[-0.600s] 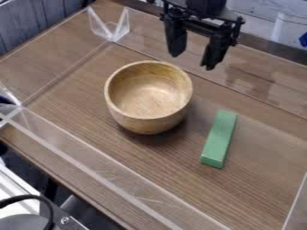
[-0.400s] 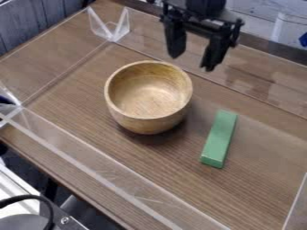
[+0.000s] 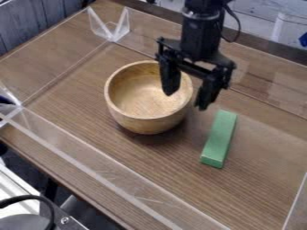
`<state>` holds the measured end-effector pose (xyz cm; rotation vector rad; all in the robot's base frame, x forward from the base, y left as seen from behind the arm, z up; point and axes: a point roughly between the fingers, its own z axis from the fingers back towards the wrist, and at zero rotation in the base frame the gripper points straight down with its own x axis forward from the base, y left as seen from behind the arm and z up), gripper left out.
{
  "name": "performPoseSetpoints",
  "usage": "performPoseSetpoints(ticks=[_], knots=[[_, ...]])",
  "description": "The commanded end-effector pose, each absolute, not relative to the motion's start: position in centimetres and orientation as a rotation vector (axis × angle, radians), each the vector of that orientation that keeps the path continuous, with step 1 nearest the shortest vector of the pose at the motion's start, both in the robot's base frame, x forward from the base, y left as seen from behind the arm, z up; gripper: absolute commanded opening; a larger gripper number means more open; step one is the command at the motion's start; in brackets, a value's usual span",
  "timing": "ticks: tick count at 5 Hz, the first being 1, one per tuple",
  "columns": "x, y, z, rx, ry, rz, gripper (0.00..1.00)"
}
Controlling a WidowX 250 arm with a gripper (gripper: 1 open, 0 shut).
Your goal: Put the green block in the brown bowl
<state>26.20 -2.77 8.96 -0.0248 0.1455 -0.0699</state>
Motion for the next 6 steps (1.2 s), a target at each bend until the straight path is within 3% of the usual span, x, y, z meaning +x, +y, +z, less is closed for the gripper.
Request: performPoseSetpoints(ticks=[1,6], knots=[[26.6,-4.1,10.1,-0.043,0.066,-0.098,1.0],[27.4,-6.5,7.0,-0.114,0.032,-0.106,1.0]])
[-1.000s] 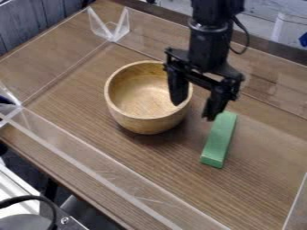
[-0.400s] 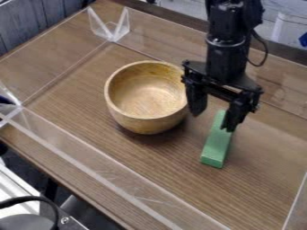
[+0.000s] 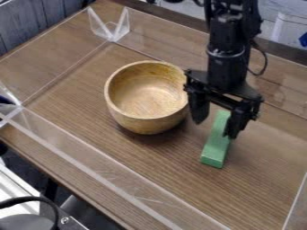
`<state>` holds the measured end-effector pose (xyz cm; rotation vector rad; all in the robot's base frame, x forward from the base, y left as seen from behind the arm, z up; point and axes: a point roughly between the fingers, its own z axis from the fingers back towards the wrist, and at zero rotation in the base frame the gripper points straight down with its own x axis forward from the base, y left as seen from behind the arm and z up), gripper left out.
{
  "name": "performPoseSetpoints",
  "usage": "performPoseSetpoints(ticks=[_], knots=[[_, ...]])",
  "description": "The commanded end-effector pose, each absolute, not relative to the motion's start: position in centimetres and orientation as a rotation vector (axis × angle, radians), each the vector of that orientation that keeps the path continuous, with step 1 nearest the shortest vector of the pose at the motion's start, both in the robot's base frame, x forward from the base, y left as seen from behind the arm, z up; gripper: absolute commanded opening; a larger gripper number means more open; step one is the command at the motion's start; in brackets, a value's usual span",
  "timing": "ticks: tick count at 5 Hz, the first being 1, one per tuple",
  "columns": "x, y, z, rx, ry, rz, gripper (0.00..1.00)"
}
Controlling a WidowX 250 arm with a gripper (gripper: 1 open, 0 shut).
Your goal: Put the green block in the brown bowl
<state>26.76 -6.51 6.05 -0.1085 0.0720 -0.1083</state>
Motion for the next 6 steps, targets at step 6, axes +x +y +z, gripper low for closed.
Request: performPoseSetpoints(ticks=[6], knots=[[27.9,-5.73,6.84,-0.196,-0.097,-0.05,1.0]])
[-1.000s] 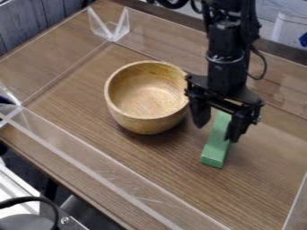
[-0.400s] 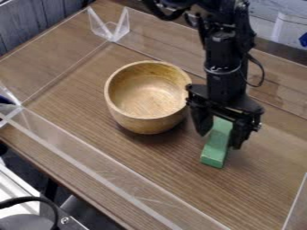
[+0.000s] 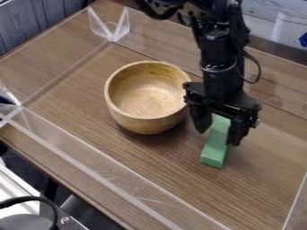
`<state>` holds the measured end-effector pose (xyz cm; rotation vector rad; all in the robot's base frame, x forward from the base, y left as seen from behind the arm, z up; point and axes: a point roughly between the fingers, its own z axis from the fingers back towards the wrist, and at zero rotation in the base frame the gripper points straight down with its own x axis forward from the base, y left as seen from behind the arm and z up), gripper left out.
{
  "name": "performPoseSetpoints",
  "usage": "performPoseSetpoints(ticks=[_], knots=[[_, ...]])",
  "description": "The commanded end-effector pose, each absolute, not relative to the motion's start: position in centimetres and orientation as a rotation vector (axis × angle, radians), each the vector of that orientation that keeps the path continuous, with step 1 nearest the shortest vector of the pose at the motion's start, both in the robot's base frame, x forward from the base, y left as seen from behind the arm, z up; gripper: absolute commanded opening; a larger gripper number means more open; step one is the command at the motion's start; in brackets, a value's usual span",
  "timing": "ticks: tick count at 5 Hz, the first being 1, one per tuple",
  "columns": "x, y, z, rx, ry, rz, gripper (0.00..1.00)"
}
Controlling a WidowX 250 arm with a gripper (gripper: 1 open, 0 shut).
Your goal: Put the green block in the brown bowl
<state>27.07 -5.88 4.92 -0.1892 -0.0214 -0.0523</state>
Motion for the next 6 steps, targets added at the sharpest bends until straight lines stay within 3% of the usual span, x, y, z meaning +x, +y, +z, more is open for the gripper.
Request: performPoseSetpoints(ticks=[1,6], knots=[[28.0,-5.7,7.0,-0.195,-0.108,-0.047,1.0],[28.6,-5.7,5.4,-0.179,-0.115,-0.013,1.0]])
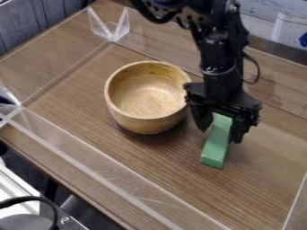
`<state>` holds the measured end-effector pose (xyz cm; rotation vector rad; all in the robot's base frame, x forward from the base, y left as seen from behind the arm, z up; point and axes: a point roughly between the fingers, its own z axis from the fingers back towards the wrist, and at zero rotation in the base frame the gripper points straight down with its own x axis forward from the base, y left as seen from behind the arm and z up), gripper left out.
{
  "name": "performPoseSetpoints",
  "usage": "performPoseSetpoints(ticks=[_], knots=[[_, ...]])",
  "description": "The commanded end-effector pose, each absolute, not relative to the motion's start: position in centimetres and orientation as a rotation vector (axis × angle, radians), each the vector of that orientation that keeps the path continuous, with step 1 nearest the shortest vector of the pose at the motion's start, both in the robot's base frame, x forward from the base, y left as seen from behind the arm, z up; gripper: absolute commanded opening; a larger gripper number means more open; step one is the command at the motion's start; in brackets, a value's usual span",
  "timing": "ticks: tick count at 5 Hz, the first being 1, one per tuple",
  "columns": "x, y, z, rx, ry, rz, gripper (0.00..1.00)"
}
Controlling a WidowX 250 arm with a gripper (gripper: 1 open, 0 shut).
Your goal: Put the green block in the brown bowl
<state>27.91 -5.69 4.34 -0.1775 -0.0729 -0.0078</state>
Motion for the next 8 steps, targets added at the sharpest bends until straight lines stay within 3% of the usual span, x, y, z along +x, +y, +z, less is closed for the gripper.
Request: performPoseSetpoints(ticks=[1,2,3,5,8], knots=[[28.7,-5.7,4.7,-0.175,-0.103,-0.009,1.0],[28.8,-5.7,4.3,-0.173,-0.096,-0.002,0.0],[28.8,-5.7,4.3,-0.173,-0.094,0.0,0.0],[28.7,-5.4,6.5,-0.164,-0.114,-0.007,0.0],[29.3,-4.7,13.0,-0.161,-0.193,-0.018,0.0]])
